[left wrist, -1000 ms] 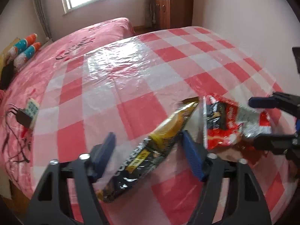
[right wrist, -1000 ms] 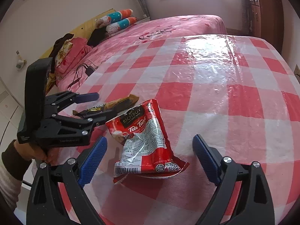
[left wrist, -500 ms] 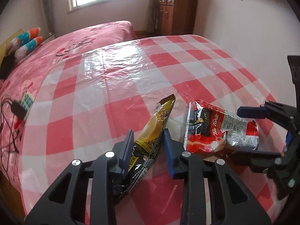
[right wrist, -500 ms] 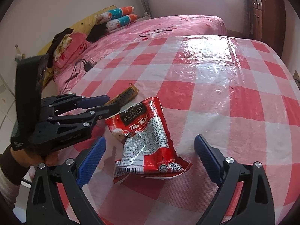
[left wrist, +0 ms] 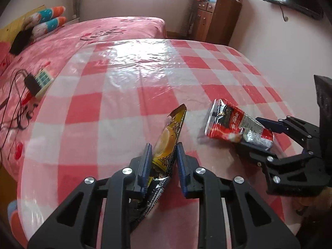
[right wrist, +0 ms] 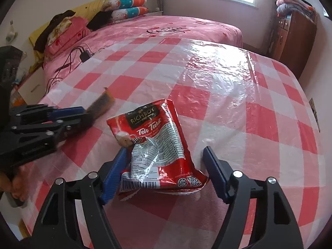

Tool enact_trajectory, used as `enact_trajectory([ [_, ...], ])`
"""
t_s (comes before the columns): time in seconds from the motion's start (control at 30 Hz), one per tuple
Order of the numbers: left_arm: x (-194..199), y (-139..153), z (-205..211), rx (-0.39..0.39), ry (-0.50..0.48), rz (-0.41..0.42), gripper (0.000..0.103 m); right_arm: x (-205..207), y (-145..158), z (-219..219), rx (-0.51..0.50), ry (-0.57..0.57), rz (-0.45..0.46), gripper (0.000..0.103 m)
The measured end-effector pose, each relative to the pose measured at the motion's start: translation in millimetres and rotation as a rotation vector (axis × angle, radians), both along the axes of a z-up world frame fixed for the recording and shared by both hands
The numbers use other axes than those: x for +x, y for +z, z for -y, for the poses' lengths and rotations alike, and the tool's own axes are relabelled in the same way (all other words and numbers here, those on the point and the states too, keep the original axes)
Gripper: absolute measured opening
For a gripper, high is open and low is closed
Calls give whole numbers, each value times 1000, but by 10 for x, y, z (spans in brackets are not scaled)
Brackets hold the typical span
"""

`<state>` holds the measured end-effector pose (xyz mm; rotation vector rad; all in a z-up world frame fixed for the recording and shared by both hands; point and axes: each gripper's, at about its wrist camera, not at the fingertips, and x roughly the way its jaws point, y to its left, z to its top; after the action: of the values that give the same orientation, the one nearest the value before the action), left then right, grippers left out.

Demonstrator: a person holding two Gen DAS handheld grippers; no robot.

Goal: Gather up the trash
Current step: 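Grasp the red Richboy Tok Tok bag with the right gripper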

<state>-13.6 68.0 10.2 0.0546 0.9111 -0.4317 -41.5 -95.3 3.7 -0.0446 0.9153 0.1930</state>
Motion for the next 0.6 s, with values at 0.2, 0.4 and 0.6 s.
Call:
enact_trajectory([
  [0.2, -134, -22, -216, -57, 39, -23, 25, -12, 19, 9, 32, 21, 5, 57],
  [0.4, -289, -11, -395, -101, 59, -41, 25, -73, 47, 26, 52, 23, 14, 51],
  [0.6, -460, 84, -539, -140, 65, -27, 24, -137, 79, 39, 71, 8, 32, 49],
])
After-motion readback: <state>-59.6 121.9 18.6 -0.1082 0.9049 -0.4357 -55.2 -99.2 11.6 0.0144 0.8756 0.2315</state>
